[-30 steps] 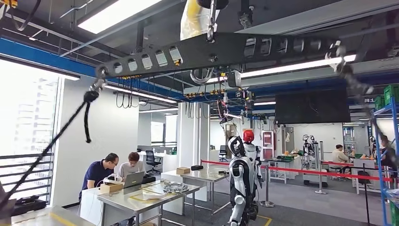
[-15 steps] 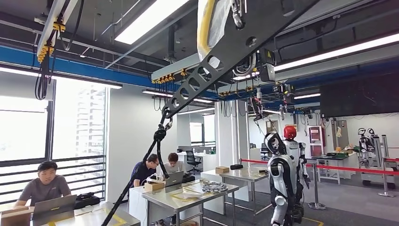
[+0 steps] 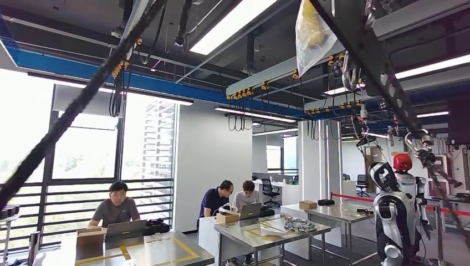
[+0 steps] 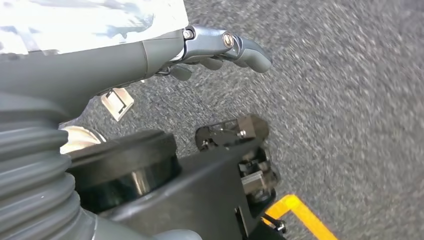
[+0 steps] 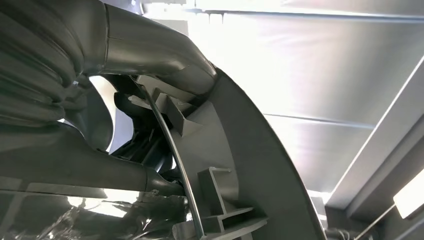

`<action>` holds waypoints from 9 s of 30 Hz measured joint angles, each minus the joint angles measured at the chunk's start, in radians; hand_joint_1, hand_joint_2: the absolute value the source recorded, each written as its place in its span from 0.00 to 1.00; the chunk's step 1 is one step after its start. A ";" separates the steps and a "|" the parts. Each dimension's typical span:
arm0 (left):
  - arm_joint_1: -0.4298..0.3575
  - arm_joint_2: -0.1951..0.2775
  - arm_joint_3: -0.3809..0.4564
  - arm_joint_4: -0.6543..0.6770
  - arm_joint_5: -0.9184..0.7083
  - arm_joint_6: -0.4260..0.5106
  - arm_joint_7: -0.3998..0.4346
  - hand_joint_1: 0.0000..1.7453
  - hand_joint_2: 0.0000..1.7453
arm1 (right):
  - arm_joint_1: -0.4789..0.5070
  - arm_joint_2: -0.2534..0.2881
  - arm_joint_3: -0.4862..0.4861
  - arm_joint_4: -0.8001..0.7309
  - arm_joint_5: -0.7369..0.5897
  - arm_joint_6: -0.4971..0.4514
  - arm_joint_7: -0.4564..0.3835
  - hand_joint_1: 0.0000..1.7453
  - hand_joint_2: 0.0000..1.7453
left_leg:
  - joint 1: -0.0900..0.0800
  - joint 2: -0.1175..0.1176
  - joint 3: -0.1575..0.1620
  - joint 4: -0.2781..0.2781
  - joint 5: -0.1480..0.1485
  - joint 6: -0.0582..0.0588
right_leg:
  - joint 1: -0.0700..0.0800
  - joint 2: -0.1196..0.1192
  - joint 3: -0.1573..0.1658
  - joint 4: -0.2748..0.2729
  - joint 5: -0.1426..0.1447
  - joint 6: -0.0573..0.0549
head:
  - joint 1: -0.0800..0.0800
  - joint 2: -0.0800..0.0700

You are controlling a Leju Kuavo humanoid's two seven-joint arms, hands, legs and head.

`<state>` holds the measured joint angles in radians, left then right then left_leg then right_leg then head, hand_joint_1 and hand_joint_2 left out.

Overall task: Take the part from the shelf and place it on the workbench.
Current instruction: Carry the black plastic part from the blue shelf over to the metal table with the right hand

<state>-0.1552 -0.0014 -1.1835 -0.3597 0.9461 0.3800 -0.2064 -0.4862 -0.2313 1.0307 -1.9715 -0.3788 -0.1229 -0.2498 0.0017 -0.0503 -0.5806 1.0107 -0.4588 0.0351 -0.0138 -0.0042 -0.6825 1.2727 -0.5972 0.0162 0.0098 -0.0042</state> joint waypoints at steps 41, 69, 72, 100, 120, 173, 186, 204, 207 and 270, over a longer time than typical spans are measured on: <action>-0.021 0.033 -0.025 -0.005 -0.025 -0.040 0.037 0.00 1.00 | 0.006 0.002 -0.002 0.007 0.006 -0.010 -0.008 1.00 1.00 | 0.010 0.030 0.043 -0.001 -0.054 -0.037 | -0.001 0.006 0.081 -0.258 0.128 -0.015 | -0.013 0.000; -0.016 0.035 -0.026 -0.005 -0.028 -0.041 0.037 0.00 1.00 | 0.004 0.002 -0.002 0.010 0.012 -0.010 -0.011 1.00 1.00 | 0.004 0.036 0.072 -0.002 -0.065 -0.007 | 0.004 -0.001 0.019 -0.171 0.131 -0.003 | -0.015 0.000; -0.018 0.033 -0.026 -0.005 -0.030 -0.040 0.037 0.00 1.00 | 0.004 0.002 -0.002 0.011 0.012 -0.009 -0.010 1.00 1.00 | 0.002 0.035 0.086 0.002 -0.083 -0.026 | 0.010 0.001 0.043 -0.240 0.143 -0.024 | -0.014 0.000; -0.008 0.032 -0.028 -0.005 -0.038 -0.036 0.032 0.00 1.00 | 0.003 0.003 0.000 0.006 0.015 -0.013 0.001 1.00 1.00 | 0.000 0.042 0.043 0.020 -0.060 -0.002 | 0.011 0.001 0.022 -0.162 0.125 -0.017 | -0.014 0.000; -0.010 0.033 -0.028 -0.005 -0.034 -0.038 0.033 0.00 1.00 | 0.002 0.004 0.000 0.003 0.016 -0.013 0.002 1.00 1.00 | 0.003 0.048 -0.038 0.031 -0.001 -0.022 | 0.009 0.002 0.160 -0.256 0.062 -0.021 | 0.000 0.001; -0.014 0.022 -0.031 -0.004 -0.042 -0.026 0.035 0.00 1.00 | 0.016 -0.008 -0.003 -0.017 0.024 -0.012 0.003 1.00 1.00 | -0.006 0.043 0.048 0.009 -0.061 -0.006 | 0.028 0.011 0.078 -0.250 0.127 -0.041 | -0.009 0.000; -0.016 0.027 -0.033 -0.005 -0.041 -0.023 0.034 0.00 1.00 | 0.013 -0.004 -0.003 -0.018 0.024 -0.010 0.002 1.00 1.00 | 0.004 0.045 0.085 -0.059 -0.028 0.000 | 0.023 0.011 0.073 -0.225 0.105 -0.029 | -0.006 0.000; -0.013 0.033 -0.034 -0.004 -0.042 -0.020 0.033 0.00 1.00 | 0.016 -0.002 0.000 -0.017 0.025 -0.010 0.003 1.00 1.00 | 0.032 0.046 -0.032 0.220 -0.185 -0.076 | -0.011 0.007 0.088 -0.232 0.102 -0.045 | 0.002 0.000; -0.011 0.033 -0.034 -0.004 -0.042 -0.020 0.034 0.00 1.00 | 0.016 -0.002 0.001 -0.016 0.025 -0.010 0.003 1.00 1.00 | 0.023 0.046 -0.086 0.263 -0.142 -0.056 | 0.002 0.009 0.106 -0.232 0.089 -0.052 | 0.006 0.000; -0.014 0.033 -0.038 -0.005 -0.043 -0.018 0.036 0.00 1.00 | 0.000 -0.003 0.001 -0.003 0.017 -0.011 0.006 1.00 1.00 | 0.017 0.048 -0.068 0.160 -0.050 -0.072 | -0.002 0.009 0.118 -0.259 0.104 -0.042 | 0.002 0.000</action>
<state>-0.1693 0.0319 -1.2219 -0.3646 0.9026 0.3616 -0.1708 -0.4864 -0.2342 1.0319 -1.9745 -0.3620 -0.1343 -0.2441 0.0185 -0.0021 -0.6488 1.1711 -0.5087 -0.0366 -0.0163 0.0050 -0.5649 1.0141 -0.4934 -0.0253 0.0118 -0.0042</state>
